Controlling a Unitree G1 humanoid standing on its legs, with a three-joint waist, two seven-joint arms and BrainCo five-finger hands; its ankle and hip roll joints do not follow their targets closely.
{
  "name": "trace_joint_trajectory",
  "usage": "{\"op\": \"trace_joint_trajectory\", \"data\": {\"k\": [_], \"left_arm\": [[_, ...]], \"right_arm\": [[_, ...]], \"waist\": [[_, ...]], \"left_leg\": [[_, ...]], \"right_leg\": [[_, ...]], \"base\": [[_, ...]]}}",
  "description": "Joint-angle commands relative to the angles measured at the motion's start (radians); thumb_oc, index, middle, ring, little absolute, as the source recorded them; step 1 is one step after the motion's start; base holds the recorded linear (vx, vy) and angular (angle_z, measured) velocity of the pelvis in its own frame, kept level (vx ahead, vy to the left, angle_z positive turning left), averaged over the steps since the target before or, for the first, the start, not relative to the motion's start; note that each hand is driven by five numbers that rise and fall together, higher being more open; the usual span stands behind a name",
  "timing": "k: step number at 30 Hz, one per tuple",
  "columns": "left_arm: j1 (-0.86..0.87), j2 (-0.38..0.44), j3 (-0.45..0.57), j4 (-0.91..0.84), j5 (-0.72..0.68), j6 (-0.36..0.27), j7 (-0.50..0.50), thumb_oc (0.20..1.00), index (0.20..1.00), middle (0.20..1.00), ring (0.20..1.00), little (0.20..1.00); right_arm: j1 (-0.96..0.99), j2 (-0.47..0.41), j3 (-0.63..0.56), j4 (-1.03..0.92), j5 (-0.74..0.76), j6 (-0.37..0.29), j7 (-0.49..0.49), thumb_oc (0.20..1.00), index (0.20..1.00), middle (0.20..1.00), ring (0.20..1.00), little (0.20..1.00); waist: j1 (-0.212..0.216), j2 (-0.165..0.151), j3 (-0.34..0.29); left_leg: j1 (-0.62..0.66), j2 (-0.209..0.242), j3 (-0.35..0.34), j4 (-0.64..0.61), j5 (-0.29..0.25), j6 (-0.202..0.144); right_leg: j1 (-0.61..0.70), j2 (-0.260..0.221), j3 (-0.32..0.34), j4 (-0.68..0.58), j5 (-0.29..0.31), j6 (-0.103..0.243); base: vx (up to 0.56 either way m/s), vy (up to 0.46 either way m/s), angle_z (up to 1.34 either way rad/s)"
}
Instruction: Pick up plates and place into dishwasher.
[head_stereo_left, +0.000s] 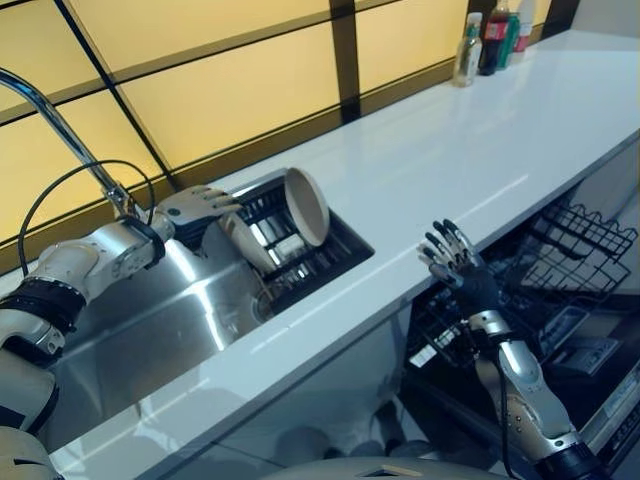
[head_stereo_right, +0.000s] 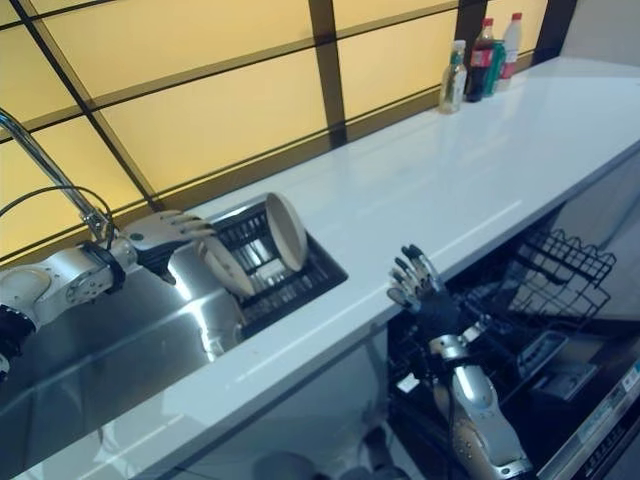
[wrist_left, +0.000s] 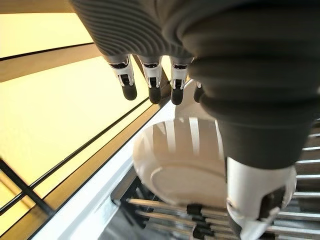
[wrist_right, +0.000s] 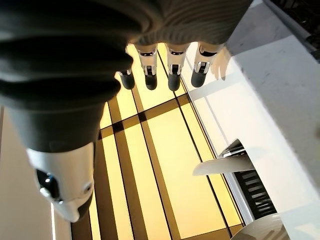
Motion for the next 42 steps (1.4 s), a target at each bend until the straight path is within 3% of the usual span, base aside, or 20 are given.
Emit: {"op": "trace_joint_trajectory", "data": {"k": [1, 2, 4, 5, 7, 21, 42], "left_arm": [[-0.046, 0.018, 0.004, 0.064, -0.001, 0.048, 0.046, 1.0, 1.0, 1.0, 1.0, 1.0], [-0.044, 0.014, 0.0, 0.07, 0.01, 0.053, 0.045, 0.809, 0.809, 0.809, 0.809, 0.809], [-0.03, 0.005, -0.009, 0.086, 0.042, 0.068, 0.085, 0.536, 0.536, 0.536, 0.536, 0.536], [-0.026, 0.002, -0.011, 0.094, 0.041, 0.072, 0.101, 0.363, 0.363, 0.363, 0.363, 0.363], [-0.024, -0.01, -0.011, 0.107, 0.047, 0.069, 0.122, 0.2, 0.2, 0.2, 0.2, 0.2], [0.068, -0.06, 0.007, 0.141, 0.149, 0.053, 0.312, 0.2, 0.2, 0.2, 0.2, 0.2], [0.148, -0.002, 0.042, 0.062, 0.133, 0.041, 0.308, 0.2, 0.2, 0.2, 0.2, 0.2]], "right_arm": [[-0.029, -0.017, -0.025, -0.092, 0.031, -0.034, 0.031, 1.0, 1.0, 1.0, 1.0, 1.0], [-0.03, -0.017, -0.026, -0.09, 0.032, -0.035, 0.03, 1.0, 1.0, 1.0, 1.0, 1.0], [-0.033, -0.021, -0.026, -0.085, 0.036, -0.038, 0.031, 1.0, 1.0, 1.0, 1.0, 1.0], [-0.032, -0.024, -0.026, -0.085, 0.038, -0.038, 0.03, 1.0, 1.0, 1.0, 1.0, 1.0], [-0.03, -0.023, -0.025, -0.083, 0.036, -0.037, 0.027, 1.0, 1.0, 1.0, 1.0, 1.0], [-0.014, -0.016, -0.028, -0.069, 0.041, -0.034, 0.05, 1.0, 1.0, 1.0, 1.0, 1.0], [-0.008, -0.034, 0.0, -0.096, 0.054, -0.047, 0.016, 1.0, 1.0, 1.0, 1.0, 1.0]], "waist": [[-0.012, -0.033, 0.012], [-0.013, -0.033, 0.013], [-0.016, -0.033, 0.016], [-0.018, -0.033, 0.017], [-0.02, -0.033, 0.015], [-0.034, -0.034, 0.009], [-0.016, -0.023, 0.018]], "left_leg": [[-0.027, -0.003, -0.002, 0.043, -0.074, 0.054], [-0.027, -0.003, -0.002, 0.044, -0.074, 0.054], [-0.028, -0.002, -0.002, 0.045, -0.074, 0.054], [-0.027, -0.003, -0.002, 0.045, -0.074, 0.054], [-0.025, -0.003, 0.002, 0.043, -0.074, 0.053], [-0.02, 0.001, 0.025, 0.045, -0.073, 0.052], [-0.027, 0.004, 0.009, 0.057, -0.069, 0.048]], "right_leg": [[-0.065, -0.058, -0.027, 0.118, -0.066, 0.114], [-0.066, -0.057, -0.027, 0.119, -0.066, 0.114], [-0.067, -0.056, -0.027, 0.123, -0.068, 0.112], [-0.067, -0.056, -0.027, 0.123, -0.068, 0.112], [-0.064, -0.057, -0.029, 0.121, -0.068, 0.112], [-0.064, -0.056, -0.027, 0.122, -0.068, 0.109], [-0.059, -0.062, -0.046, 0.123, -0.073, 0.106]], "base": [[0.0, 0.0, 0.0], [0.0, 0.0, 0.0], [0.0, 0.0, 0.0], [0.0, 0.0, 0.0], [0.0, 0.0, 0.0], [0.01, -0.003, -0.03], [0.0, -0.005, -0.03]]}}
